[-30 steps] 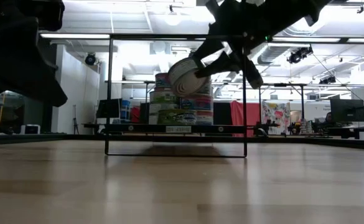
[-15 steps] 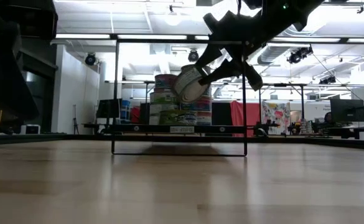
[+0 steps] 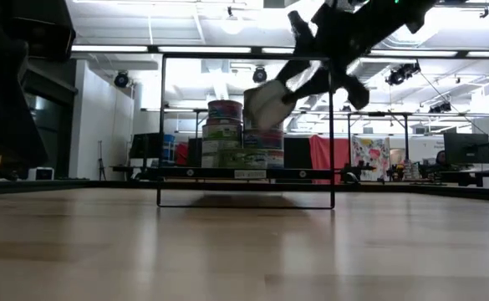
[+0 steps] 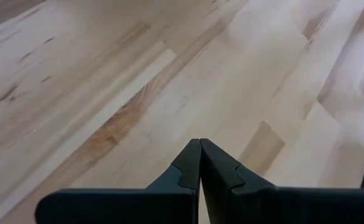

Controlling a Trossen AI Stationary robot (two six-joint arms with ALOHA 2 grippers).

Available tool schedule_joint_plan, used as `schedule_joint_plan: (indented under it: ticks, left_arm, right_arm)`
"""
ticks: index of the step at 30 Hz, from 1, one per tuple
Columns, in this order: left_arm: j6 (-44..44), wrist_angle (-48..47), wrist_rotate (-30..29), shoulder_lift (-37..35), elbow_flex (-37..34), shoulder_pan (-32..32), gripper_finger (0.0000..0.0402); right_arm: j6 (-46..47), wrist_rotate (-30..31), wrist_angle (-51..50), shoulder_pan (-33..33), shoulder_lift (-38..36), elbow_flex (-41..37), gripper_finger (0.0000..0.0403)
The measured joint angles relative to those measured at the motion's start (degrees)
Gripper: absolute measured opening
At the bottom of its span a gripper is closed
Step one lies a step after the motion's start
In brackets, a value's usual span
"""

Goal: Stack canned seafood by type on shelf
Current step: Stack the green tuna can on top of the green tuna can on the shelf

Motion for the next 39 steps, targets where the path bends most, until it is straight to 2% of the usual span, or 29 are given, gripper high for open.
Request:
schedule_joint_plan:
  ticks: [8,13,19,26,30,36,39]
  left_arm:
    - [-1.3,-0.2,0.0,0.0,0.0,0.0,0.0]
    - [-2.1,-0.2,0.2,0.0,0.0,0.0,0.0]
    - [-3.2,0.0,1.1,0.0,0.0,0.0,0.0]
    - [-4.2,-0.1,1.1,0.0,0.0,0.0,0.0]
    - [-4.3,-0.1,1.1,0.0,0.0,0.0,0.0]
    - [-4.2,-0.1,1.1,0.0,0.0,0.0,0.0]
    - [-4.2,-0.1,1.1,0.0,0.0,0.0,0.0]
  right_arm:
    - [-3.0,-2.6,-2.9,-0.7,-2.9,0.1,0.0115]
    - [-9.3,-4.5,-2.9,-4.0,0.5,0.1,0.0115]
    - [-15.2,-9.0,2.4,-6.2,3.2,0.2,0.0115]
    - [-15.6,-12.6,5.6,-6.5,6.5,0.3,0.0115]
    - [-15.6,-12.4,7.0,-6.6,7.8,0.3,0.0116]
    - [-15.2,-13.3,7.9,-6.5,8.3,0.3,0.0201]
    - [-15.3,-15.1,7.9,-6.5,8.3,0.3,0.0225]
